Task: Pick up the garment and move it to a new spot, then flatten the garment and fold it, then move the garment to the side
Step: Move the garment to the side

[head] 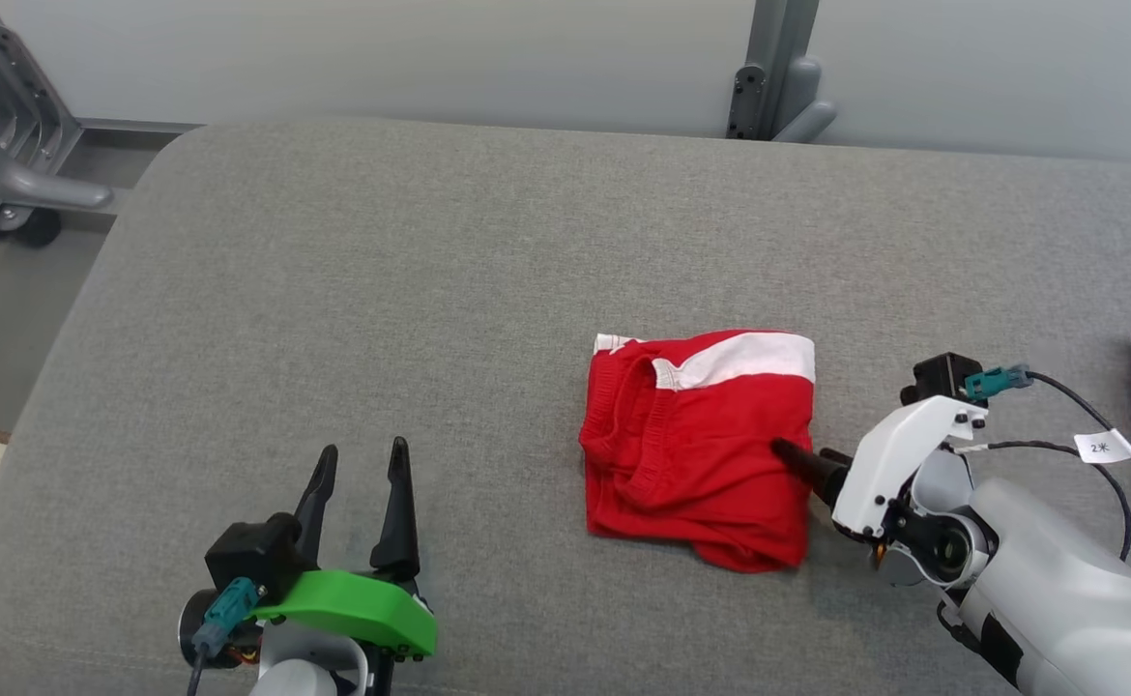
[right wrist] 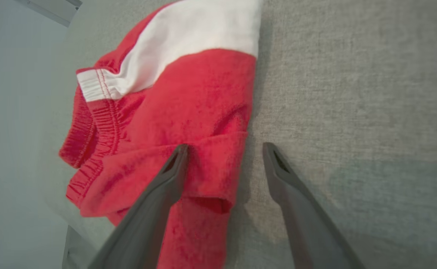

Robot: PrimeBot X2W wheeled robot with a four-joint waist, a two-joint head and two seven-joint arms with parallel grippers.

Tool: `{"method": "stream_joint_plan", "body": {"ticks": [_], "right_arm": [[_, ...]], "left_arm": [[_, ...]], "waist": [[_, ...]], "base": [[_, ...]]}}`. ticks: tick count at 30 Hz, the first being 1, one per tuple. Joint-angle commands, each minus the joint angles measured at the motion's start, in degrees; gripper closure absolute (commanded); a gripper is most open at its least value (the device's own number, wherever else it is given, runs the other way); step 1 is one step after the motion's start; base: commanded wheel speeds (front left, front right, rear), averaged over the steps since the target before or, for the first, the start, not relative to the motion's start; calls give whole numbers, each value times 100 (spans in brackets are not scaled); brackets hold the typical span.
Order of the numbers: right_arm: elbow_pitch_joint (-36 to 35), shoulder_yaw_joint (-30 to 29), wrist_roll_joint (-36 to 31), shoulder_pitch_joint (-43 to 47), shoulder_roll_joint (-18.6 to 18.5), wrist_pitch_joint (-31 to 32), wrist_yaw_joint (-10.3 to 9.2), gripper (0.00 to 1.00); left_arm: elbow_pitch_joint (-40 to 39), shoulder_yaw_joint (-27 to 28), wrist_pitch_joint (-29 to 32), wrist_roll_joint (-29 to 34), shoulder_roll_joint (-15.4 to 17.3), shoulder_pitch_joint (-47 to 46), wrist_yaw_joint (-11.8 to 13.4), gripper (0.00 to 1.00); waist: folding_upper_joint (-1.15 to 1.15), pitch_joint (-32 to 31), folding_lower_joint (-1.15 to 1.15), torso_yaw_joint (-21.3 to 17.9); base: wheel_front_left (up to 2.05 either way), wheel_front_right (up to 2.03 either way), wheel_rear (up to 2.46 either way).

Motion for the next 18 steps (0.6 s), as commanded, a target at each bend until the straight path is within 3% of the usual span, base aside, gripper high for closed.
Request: {"method": "stream_joint_plan", "body": {"ticks": [1,7,9,10,12,18], "right_arm": [[72,3,47,85,17,107,-1,0],[152,-38,171,91,146,303,-1,0],[141,-34,134,91,152,233,-1,60],[141,-34,134,91,152,233,-1,60],[135,-27,97,94,167,160,-1,100],[159,2,41,79,185,15,-1,100]], "left_arm": [[8,-1,3,37,10,-55,4,0],[21,-1,3,42,10,-22,1,0],[24,6,3,46,10,-6,1,0],[24,6,3,46,10,-6,1,0],[29,18,3,51,10,9,2,0],[13,5,3,88,10,-11,-15,0]], "waist": [[69,20,0,104],[69,7,0,196],[69,-3,0,200],[69,-3,0,200],[69,-9,0,191],[69,-15,0,102]], "base": [[0,0,0],[0,0,0],[0,0,0],[0,0,0],[0,0,0],[0,0,0]]}}
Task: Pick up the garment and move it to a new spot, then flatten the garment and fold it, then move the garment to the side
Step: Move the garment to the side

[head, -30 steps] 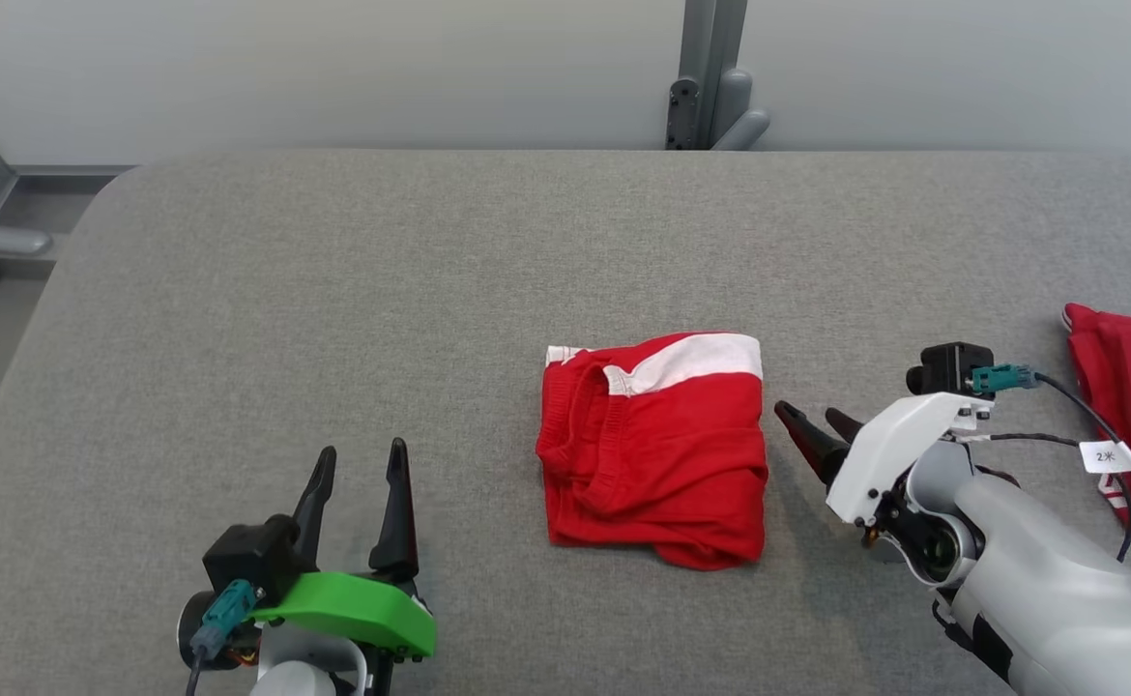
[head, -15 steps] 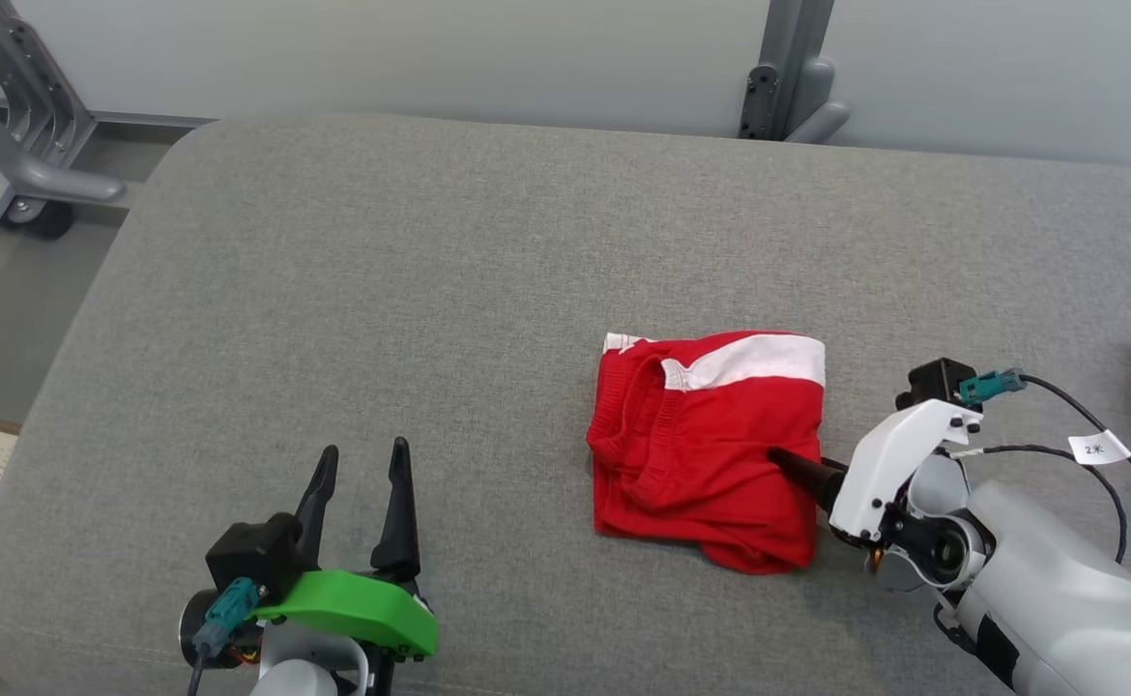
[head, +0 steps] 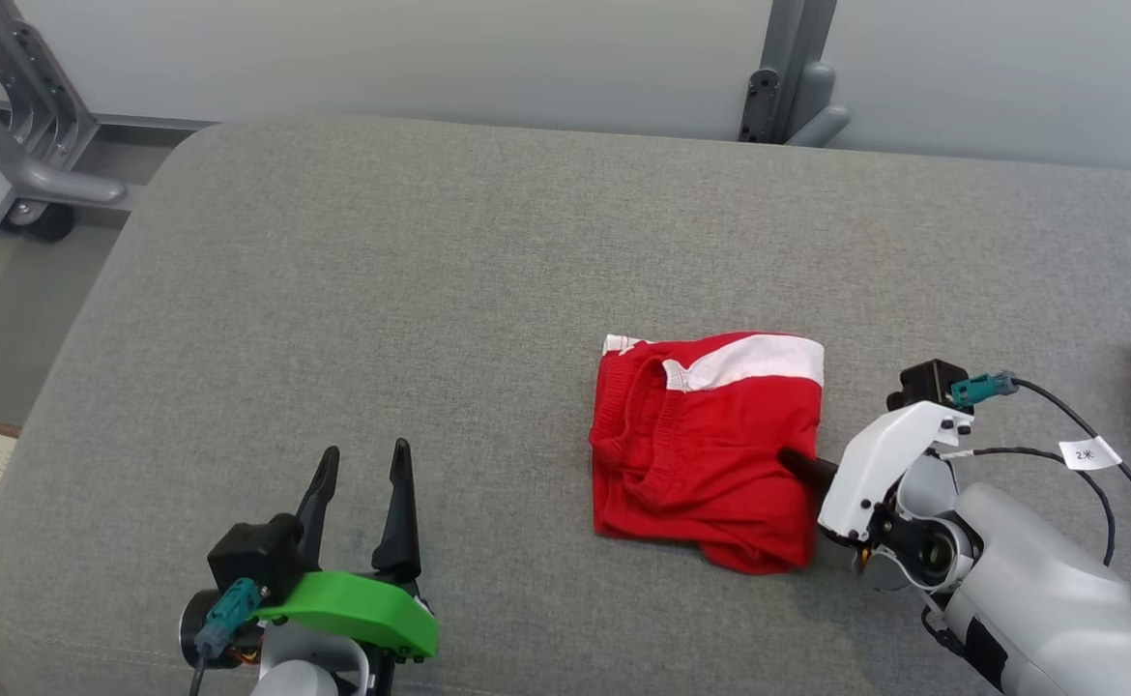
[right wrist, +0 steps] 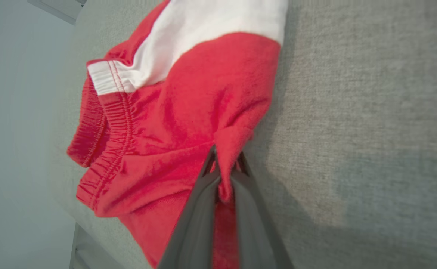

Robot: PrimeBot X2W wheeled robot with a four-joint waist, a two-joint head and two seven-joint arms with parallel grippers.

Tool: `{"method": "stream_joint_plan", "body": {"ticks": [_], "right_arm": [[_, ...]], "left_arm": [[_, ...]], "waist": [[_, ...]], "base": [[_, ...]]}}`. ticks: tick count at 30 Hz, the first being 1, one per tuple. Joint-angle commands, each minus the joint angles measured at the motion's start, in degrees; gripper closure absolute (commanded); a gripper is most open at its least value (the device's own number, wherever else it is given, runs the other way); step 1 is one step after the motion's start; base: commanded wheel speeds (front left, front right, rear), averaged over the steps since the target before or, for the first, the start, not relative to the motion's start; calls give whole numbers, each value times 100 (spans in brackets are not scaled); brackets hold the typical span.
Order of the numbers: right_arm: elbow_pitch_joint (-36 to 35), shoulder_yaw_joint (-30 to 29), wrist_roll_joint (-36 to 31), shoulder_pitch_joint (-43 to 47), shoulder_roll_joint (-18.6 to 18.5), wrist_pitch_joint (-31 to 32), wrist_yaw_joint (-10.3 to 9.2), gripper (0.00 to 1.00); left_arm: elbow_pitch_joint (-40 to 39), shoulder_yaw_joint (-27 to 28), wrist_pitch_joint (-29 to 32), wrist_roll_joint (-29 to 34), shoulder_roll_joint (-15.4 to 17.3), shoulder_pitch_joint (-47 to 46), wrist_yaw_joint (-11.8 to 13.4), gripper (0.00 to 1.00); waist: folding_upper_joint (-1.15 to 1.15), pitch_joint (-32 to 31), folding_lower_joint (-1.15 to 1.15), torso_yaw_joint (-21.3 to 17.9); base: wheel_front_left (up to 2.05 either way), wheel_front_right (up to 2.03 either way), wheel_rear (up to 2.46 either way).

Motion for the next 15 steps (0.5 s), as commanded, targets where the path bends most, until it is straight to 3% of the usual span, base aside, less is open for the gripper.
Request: {"method": "stream_joint_plan", "body": {"ticks": [1,9,15], "right_arm": [[-2,0,-41,57,-20,-56,-1,100],[-73,45,-116,-87,-255,-61,-1,100],[-202,131,-303,-257,-593,95,-1,100]], "left_arm": [[-14,4,3,47,10,-21,2,0],[-79,-35,3,66,9,-45,-18,0],[-171,-131,3,35,10,-85,-20,0]], "waist": [[69,1,0,-43],[69,18,0,-409],[69,113,0,-951]], "base": [[0,0,0],[0,0,0],[0,0,0]]}}
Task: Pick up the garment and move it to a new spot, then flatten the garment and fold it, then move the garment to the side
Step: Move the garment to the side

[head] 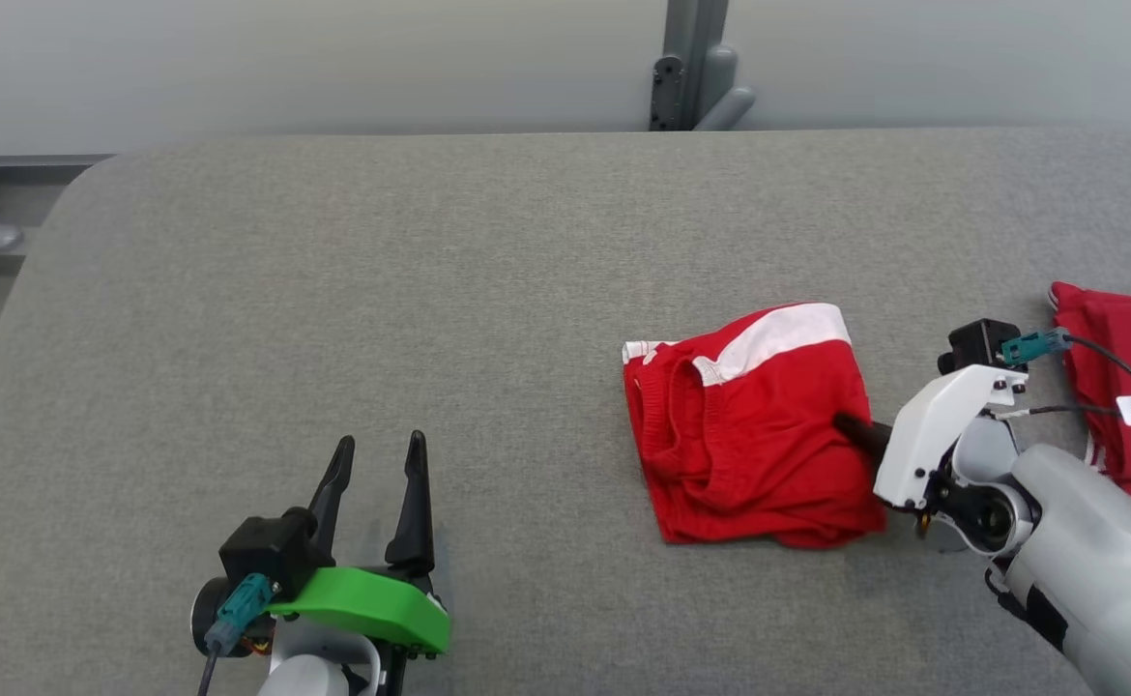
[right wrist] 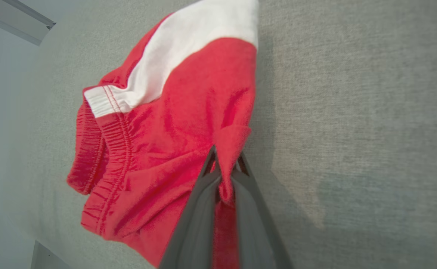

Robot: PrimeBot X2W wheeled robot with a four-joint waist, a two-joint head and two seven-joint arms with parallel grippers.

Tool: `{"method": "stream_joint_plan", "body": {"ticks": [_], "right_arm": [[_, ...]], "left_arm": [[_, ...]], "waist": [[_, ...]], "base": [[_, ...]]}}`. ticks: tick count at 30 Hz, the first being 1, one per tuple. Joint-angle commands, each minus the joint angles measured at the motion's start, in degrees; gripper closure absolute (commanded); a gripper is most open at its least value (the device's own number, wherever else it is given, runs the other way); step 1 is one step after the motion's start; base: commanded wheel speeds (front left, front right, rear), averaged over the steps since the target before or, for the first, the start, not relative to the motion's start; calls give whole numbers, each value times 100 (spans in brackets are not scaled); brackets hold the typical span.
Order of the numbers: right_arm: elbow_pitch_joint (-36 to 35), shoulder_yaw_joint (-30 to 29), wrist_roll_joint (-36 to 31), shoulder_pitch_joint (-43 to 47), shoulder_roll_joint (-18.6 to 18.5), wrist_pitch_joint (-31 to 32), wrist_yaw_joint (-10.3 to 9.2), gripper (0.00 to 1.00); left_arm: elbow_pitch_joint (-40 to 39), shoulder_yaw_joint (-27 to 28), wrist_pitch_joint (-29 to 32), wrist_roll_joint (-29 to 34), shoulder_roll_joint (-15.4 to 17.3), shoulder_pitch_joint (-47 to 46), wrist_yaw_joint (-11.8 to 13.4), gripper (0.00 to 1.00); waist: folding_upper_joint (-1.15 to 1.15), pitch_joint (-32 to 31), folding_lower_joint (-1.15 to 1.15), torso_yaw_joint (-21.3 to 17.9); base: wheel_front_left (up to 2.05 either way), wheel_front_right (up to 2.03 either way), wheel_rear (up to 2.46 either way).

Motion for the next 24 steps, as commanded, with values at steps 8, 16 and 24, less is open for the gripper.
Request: {"method": "stream_joint_plan", "body": {"ticks": [8,16,24], "right_arm": [[-219,-11,-336,-432,-382,158,-1,100],[-322,-60,-602,-760,-264,190,-1,100],[-243,-194,-810,-902,-65,49,-1,100]], "left_arm": [[-106,-90,4,63,11,-211,22,0],[28,-116,3,184,17,-474,-71,0],[146,-64,3,288,21,-626,-152,0]], "waist": [[68,314,0,-1303],[68,590,0,-2172],[68,747,0,-2401]], "base": [[0,0,0],[0,0,0],[0,0,0]]}}
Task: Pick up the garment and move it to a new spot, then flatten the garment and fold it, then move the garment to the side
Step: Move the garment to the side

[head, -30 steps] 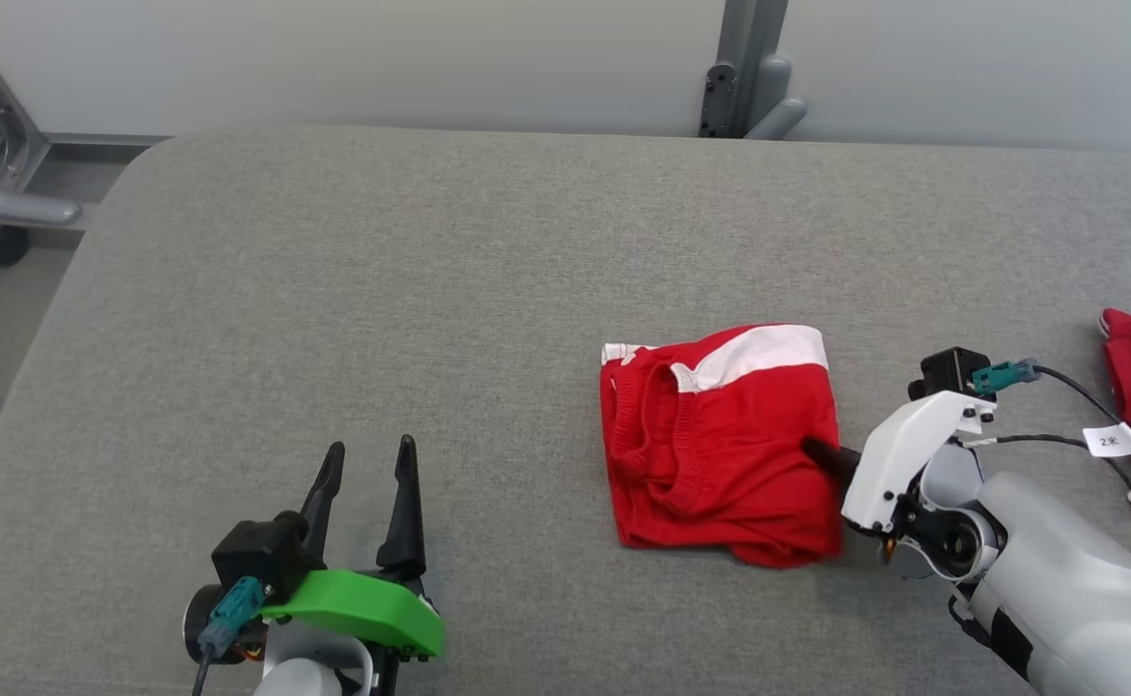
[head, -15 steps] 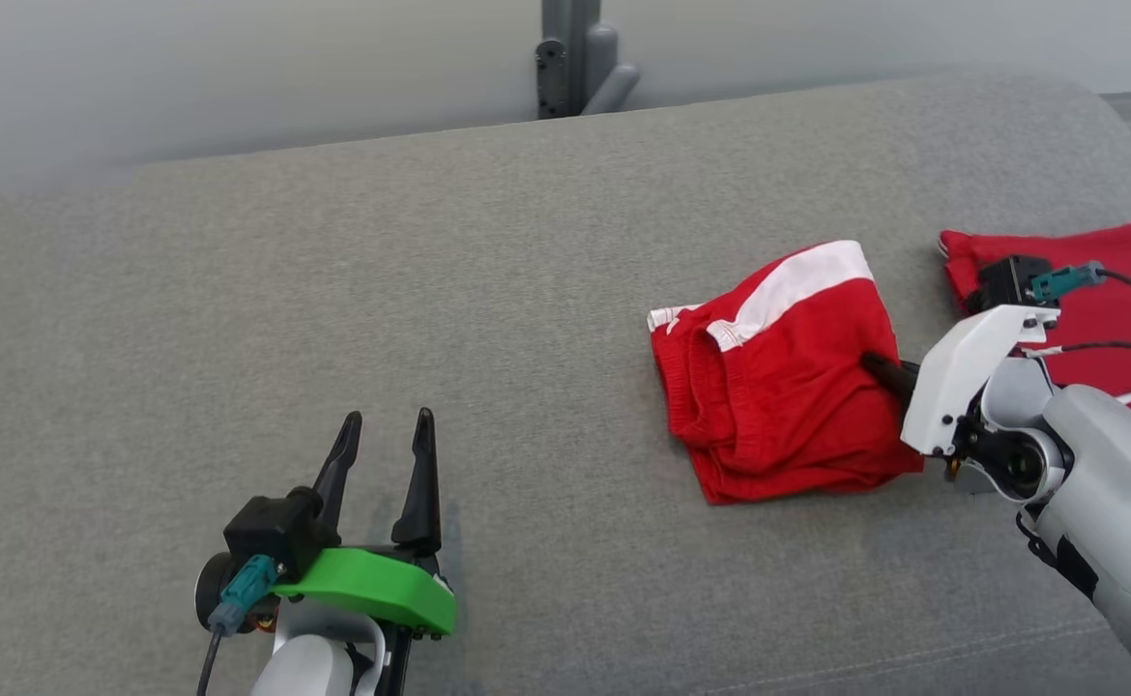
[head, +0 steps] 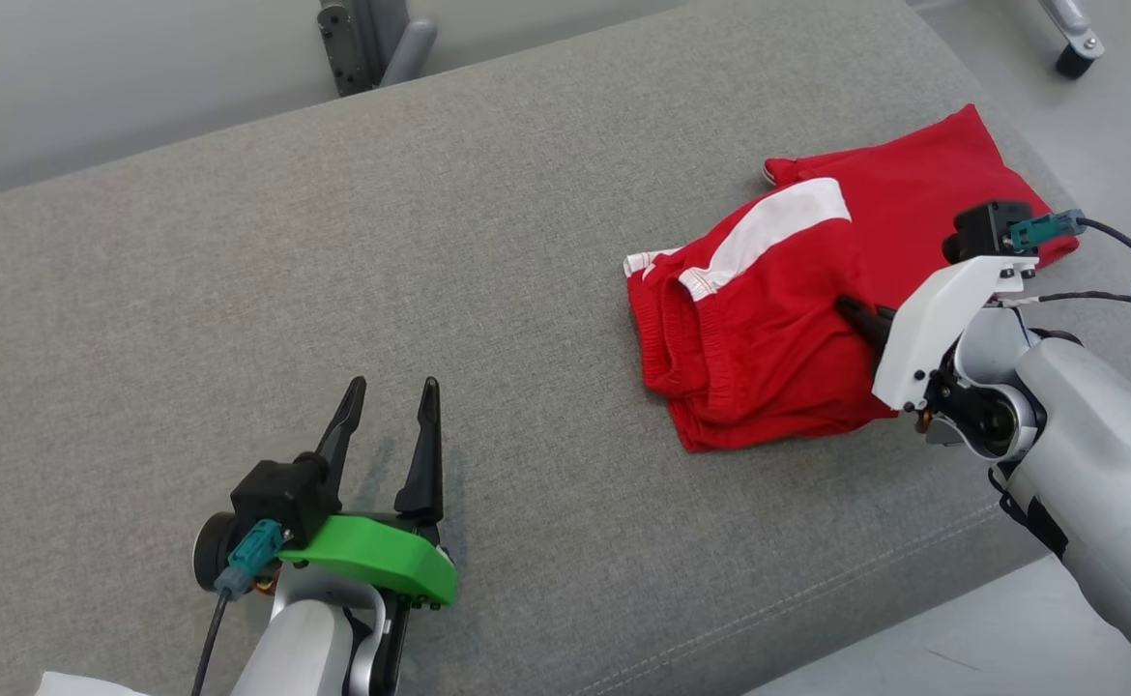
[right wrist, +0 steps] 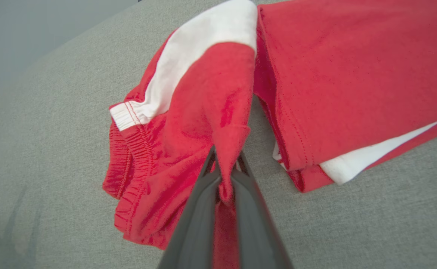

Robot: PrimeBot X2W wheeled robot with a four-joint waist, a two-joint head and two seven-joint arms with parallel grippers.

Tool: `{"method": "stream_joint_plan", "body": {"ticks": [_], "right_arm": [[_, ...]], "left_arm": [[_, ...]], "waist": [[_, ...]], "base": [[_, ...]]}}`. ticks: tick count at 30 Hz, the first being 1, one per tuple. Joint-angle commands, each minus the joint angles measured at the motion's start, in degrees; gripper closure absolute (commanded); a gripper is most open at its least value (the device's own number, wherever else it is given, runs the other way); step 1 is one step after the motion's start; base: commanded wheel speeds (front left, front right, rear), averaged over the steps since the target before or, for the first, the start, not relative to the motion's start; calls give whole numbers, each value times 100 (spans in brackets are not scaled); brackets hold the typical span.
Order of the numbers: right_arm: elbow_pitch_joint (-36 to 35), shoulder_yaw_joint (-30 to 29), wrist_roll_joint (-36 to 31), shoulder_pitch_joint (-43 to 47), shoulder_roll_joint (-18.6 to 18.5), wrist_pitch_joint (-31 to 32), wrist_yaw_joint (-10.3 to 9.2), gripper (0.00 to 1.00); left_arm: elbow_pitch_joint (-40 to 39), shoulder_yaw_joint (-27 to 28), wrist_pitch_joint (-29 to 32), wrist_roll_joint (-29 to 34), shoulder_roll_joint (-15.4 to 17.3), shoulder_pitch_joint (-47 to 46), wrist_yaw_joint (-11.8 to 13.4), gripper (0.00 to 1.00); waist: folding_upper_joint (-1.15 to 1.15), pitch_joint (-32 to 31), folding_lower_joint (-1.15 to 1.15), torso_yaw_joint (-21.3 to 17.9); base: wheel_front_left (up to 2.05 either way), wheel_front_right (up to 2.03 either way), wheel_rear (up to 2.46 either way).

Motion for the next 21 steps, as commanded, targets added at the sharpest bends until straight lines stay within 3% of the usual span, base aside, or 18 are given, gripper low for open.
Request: {"method": "stream_joint_plan", "body": {"ticks": [1,8,21], "right_arm": [[23,-22,-44,-45,90,-41,-1,100],[49,-74,-200,-164,108,-26,-1,100],[-222,-203,-628,-609,-391,437,-1,100]], "left_arm": [[34,33,3,24,29,-73,-25,0],[80,102,3,-22,28,-48,-34,0],[3,128,3,-222,26,212,58,0]], "waist": [[68,180,0,-162],[68,66,0,63],[68,-214,0,278]], "base": [[0,0,0],[0,0,0],[0,0,0]]}}
